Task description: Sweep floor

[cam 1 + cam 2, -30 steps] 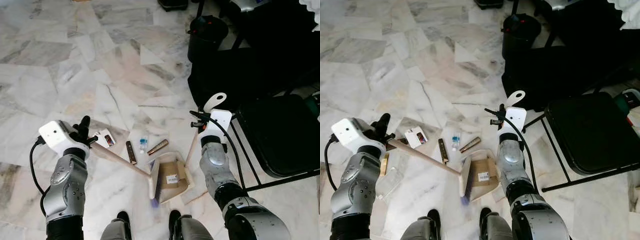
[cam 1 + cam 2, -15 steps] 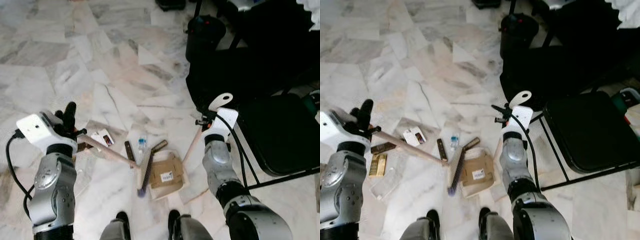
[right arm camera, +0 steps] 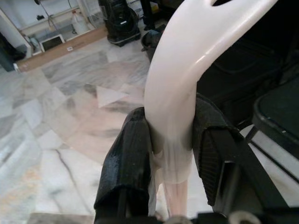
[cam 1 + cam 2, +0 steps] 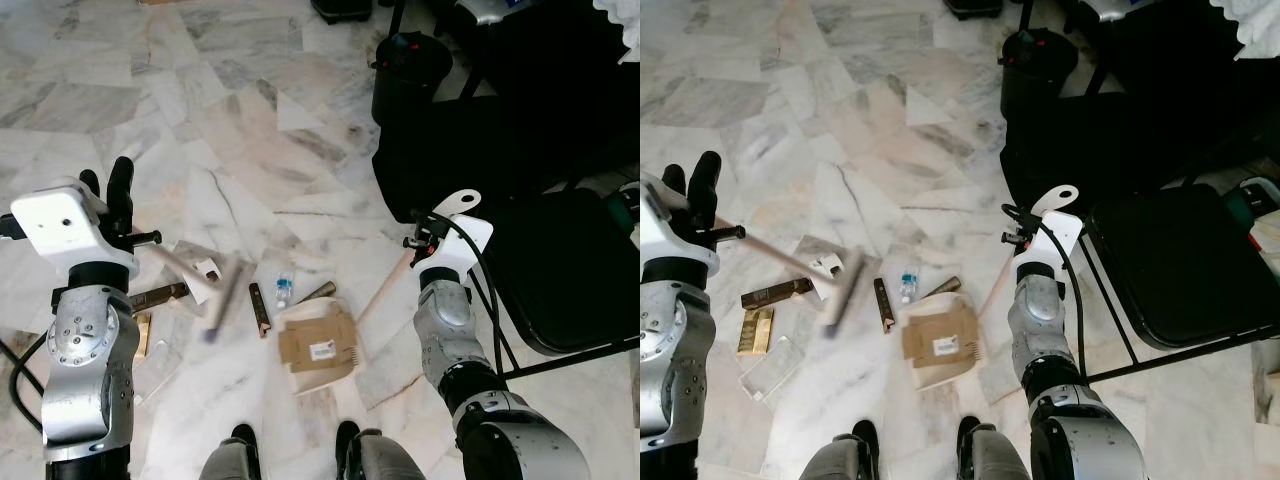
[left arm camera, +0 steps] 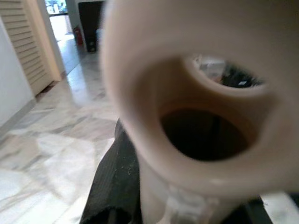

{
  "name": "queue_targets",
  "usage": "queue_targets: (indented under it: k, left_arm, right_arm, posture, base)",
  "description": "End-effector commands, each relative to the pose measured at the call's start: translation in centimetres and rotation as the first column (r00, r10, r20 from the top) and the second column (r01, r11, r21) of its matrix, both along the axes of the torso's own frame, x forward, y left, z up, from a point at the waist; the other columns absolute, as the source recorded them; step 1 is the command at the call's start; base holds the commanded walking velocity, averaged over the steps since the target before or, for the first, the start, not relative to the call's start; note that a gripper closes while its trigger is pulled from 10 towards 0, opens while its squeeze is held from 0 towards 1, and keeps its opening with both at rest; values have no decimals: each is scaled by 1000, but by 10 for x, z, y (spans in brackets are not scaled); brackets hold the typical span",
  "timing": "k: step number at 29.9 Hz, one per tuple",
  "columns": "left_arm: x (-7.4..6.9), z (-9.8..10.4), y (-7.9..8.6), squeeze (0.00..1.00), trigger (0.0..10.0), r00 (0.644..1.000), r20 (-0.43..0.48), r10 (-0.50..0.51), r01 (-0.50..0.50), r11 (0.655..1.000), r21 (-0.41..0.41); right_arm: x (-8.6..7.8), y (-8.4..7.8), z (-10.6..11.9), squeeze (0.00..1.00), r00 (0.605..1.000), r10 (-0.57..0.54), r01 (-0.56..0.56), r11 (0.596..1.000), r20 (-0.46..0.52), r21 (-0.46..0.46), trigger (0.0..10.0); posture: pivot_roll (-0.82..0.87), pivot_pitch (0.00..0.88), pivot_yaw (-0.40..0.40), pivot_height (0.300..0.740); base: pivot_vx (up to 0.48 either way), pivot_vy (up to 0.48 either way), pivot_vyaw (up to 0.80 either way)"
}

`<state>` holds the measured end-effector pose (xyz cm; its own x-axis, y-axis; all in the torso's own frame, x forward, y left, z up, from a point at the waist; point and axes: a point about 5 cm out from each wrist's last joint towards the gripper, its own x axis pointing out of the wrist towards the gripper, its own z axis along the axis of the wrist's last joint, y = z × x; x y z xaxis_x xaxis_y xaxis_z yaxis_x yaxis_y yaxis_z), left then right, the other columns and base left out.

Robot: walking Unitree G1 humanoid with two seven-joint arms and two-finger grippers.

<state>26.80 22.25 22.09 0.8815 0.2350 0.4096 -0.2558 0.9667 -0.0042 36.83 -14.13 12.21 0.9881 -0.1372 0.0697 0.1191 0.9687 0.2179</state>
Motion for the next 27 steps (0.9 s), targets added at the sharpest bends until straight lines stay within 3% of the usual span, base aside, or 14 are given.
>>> queue_targets:
  k: [1,14,21,27]
  left_arm:
    - [-2,-4,-4,0,10000,1000,7,-4,4,1000,8]
    - [-3,-36,-13,0,10000,998,-66,1,4,998,67]
    - [-6,-44,-16,0,10000,998,-62,17,-14,999,39]
    - [-6,-45,-11,0,10000,998,-49,45,-43,999,30]
  right_arm:
    - [0,-3,7,0,999,-9,8,1000,40,22,10000]
    - [-3,-7,29,0,990,-7,-1,998,142,58,10000]
    - [-4,-11,34,0,989,-3,-4,999,148,49,10000]
    - [-7,-8,35,0,987,25,-33,998,157,49,10000]
  posture:
    - [81,203,-34,740]
    - [60,133,-44,740]
    - [53,103,-54,740]
    - [56,83,-54,740]
  base:
    - [0,0,0]
    - [0,0,0]
    - [0,0,0]
    - [0,0,747]
